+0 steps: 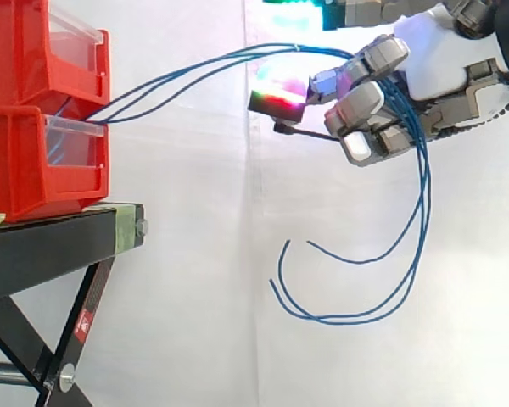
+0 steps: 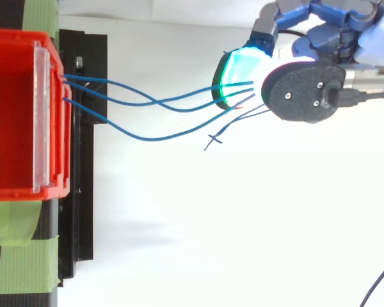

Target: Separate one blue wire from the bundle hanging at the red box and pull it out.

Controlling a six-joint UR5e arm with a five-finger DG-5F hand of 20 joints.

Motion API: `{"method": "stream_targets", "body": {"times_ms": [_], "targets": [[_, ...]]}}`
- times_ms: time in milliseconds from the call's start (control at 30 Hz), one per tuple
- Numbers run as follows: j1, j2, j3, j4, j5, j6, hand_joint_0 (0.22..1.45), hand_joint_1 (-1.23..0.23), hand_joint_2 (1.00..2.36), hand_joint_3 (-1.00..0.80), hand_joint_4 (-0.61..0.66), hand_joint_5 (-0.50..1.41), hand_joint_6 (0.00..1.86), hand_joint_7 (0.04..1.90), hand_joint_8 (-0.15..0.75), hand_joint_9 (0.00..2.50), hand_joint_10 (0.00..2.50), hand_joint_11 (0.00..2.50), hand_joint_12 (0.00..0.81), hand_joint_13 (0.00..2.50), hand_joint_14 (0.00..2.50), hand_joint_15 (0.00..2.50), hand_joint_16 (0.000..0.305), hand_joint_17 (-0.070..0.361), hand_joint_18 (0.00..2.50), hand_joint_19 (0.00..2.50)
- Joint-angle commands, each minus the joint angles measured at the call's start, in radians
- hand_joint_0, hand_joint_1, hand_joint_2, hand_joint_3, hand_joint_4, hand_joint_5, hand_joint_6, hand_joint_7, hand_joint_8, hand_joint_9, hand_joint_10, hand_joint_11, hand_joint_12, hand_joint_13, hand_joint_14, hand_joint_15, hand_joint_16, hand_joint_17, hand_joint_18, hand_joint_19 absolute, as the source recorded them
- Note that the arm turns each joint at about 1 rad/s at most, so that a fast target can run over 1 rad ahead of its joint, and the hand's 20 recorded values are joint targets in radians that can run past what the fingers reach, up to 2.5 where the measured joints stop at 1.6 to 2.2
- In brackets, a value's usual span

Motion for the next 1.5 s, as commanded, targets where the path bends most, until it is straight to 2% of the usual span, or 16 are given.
{"method": "stream_targets", "body": {"times_ms": [0,500,700,800,1000,1167,1467], "targets": [[0.0,0.001,0.0,0.0,0.0,0.0,0.58,-0.71,1.01,-0.36,0.17,-0.19,0.89,0.94,0.316,0.97,1.38,1.45,0.427,0.93,0.67,1.52,0.054,0.122,0.97,0.93],[0.0,0.001,0.032,-0.018,0.002,0.0,0.61,-0.86,1.01,-0.4,0.18,-0.2,0.9,0.91,0.311,0.91,1.41,1.45,0.432,0.97,0.6,1.57,0.053,0.12,1.0,0.91],[0.0,0.001,0.032,-0.018,0.002,0.0,0.65,-0.87,1.02,-0.3,0.14,-0.21,0.91,0.92,0.297,0.91,1.44,1.41,0.432,0.98,0.56,1.59,0.052,0.118,1.01,0.9],[0.0,0.001,0.032,-0.018,0.002,0.0,0.65,-0.84,1.02,-0.2,0.1,-0.21,0.92,0.95,0.31,0.92,1.45,1.42,0.429,0.98,0.56,1.58,0.052,0.118,1.01,0.91],[0.0,0.001,0.032,-0.018,0.002,0.0,0.68,-0.84,1.02,-0.1,0.15,-0.22,0.93,0.9,0.298,0.89,1.45,1.41,0.424,0.97,0.56,1.6,0.052,0.118,1.0,0.9],[0.0,0.001,0.038,-0.02,0.002,0.002,0.69,-0.93,1.02,-0.17,0.2,-0.24,0.92,0.9,0.301,0.77,1.4,1.43,0.438,0.88,0.55,1.61,0.054,0.122,0.94,0.85],[-0.002,0.001,0.043,-0.032,0.002,0.002,0.66,-0.98,1.02,-0.22,0.22,-0.25,0.9,0.92,0.31,0.69,1.29,1.48,0.443,0.8,0.5,1.63,0.057,0.128,0.87,0.81]]}}
